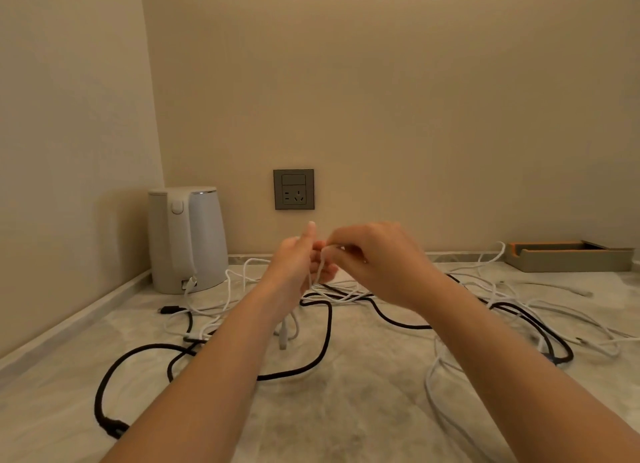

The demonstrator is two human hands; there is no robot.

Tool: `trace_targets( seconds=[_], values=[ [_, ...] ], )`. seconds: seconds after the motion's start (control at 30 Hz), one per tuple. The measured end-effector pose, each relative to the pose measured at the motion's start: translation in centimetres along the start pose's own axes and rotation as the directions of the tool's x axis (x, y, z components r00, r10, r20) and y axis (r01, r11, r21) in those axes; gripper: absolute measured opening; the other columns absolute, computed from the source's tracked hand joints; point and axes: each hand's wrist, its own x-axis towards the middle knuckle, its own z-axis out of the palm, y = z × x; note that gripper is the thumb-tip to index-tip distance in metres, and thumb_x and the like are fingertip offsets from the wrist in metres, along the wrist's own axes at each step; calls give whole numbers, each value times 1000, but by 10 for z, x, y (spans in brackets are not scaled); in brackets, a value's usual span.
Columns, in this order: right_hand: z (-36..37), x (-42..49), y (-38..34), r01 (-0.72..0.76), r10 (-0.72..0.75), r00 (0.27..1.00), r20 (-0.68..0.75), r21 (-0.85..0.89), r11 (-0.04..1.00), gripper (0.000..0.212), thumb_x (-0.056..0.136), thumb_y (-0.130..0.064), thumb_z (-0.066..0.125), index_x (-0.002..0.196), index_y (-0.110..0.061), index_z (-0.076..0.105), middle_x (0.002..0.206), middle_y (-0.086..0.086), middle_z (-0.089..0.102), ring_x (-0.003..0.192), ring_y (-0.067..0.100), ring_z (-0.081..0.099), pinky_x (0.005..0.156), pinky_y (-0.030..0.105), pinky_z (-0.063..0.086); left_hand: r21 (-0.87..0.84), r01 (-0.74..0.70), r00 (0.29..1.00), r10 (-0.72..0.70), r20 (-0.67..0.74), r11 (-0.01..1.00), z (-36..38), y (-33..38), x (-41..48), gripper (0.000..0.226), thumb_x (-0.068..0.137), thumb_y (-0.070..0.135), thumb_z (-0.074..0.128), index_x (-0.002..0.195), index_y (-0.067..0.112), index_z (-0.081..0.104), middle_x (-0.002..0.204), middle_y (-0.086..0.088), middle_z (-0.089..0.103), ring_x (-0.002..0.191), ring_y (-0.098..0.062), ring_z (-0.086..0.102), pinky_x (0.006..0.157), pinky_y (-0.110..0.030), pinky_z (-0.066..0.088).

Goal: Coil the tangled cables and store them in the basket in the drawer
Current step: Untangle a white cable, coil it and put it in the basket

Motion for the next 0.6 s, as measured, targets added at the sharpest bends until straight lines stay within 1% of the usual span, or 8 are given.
trace_targets(
  seconds=[0.1,0.2,0.27,0.37,0.43,0.47,0.53,0.6],
  values=[
    [3,-2,13,-73,90,991,-102,165,984,9,88,-28,62,82,-23,68,48,-13,41,47,4,39,53,24,32,75,52,982,-64,179,996,15,-6,-8,45,104,31,29,75,7,52,46,0,50,35,-9,46,36,-17,38],
    [5,-3,27,-169,227,969,-99,406,898,14,84,-27,68,75,-18,62,51,-11,45,47,2,39,51,16,31,-9,177,909,-160,385,984,19,-7,-14,69,98,59,17,65,8,50,45,-1,45,33,-9,41,33,-16,32],
    [9,-3,34,-227,298,953,-54,524,821,18,86,-28,67,73,-17,63,59,0,52,55,4,43,57,21,36,-51,237,854,-183,488,970,20,-6,-15,79,91,69,9,60,8,49,43,-1,42,32,-9,37,33,-15,30],
    [14,-3,37,-264,351,936,12,682,682,21,89,-25,63,69,-18,63,62,3,59,61,8,52,63,23,42,-93,282,813,-186,552,955,21,-5,-16,81,89,71,10,55,9,49,40,2,37,28,-6,33,31,-14,25],
    [21,-6,36,-301,371,925,85,758,579,28,93,-23,57,68,-13,60,53,-5,55,51,1,49,55,13,39,-106,300,794,-186,579,948,18,-3,-16,74,92,66,17,55,10,47,36,5,33,25,-3,28,28,-13,20],
    [26,-8,35,-328,384,915,125,784,527,32,95,-25,54,66,-12,59,50,-5,50,47,2,44,51,13,35,-114,299,782,-175,598,947,16,-3,-16,69,93,62,22,55,11,47,35,7,31,24,-2,25,28,-14,18],
    [38,-10,38,-371,413,893,180,814,446,40,98,-31,49,61,-15,57,57,7,39,52,14,37,52,21,28,-134,288,760,-142,635,948,14,-4,-16,62,94,52,29,52,12,49,33,9,27,24,0,22,27,-13,16],
    [47,-10,41,-388,439,878,192,823,415,46,99,-32,45,57,-18,56,63,10,36,58,20,33,53,25,27,-152,282,766,-127,630,947,15,-6,-15,64,98,48,27,50,13,51,32,9,26,23,0,21,27,-13,16]
  ],
)
